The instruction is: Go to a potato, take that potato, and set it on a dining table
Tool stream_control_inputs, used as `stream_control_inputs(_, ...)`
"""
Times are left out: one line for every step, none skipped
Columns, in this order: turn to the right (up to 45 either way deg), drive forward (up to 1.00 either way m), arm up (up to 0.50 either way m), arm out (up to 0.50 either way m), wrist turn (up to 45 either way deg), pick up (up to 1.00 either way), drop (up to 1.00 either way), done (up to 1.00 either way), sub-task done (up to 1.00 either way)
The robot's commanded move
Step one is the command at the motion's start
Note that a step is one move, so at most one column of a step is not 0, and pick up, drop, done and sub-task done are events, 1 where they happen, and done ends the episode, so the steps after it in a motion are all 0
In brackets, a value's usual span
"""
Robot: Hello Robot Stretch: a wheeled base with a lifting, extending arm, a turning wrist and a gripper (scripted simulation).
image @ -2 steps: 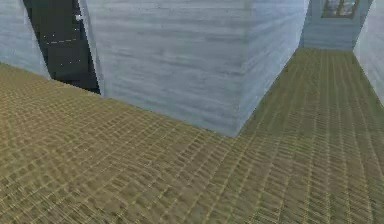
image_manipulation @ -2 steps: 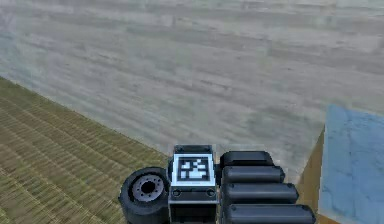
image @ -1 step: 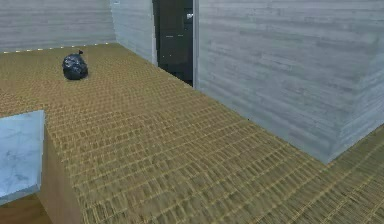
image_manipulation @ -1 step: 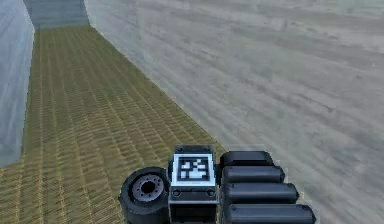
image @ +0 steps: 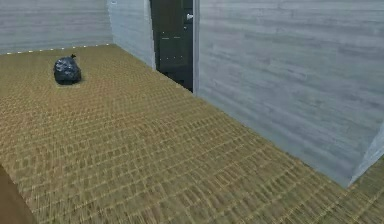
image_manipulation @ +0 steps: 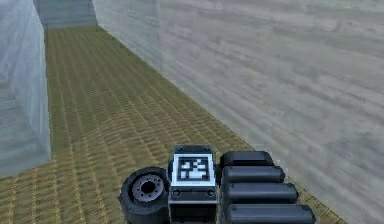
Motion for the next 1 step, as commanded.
stream_control_inputs(12.0,0.0,0.0,0.0,0.0,0.0,0.0,0.0,0.0)
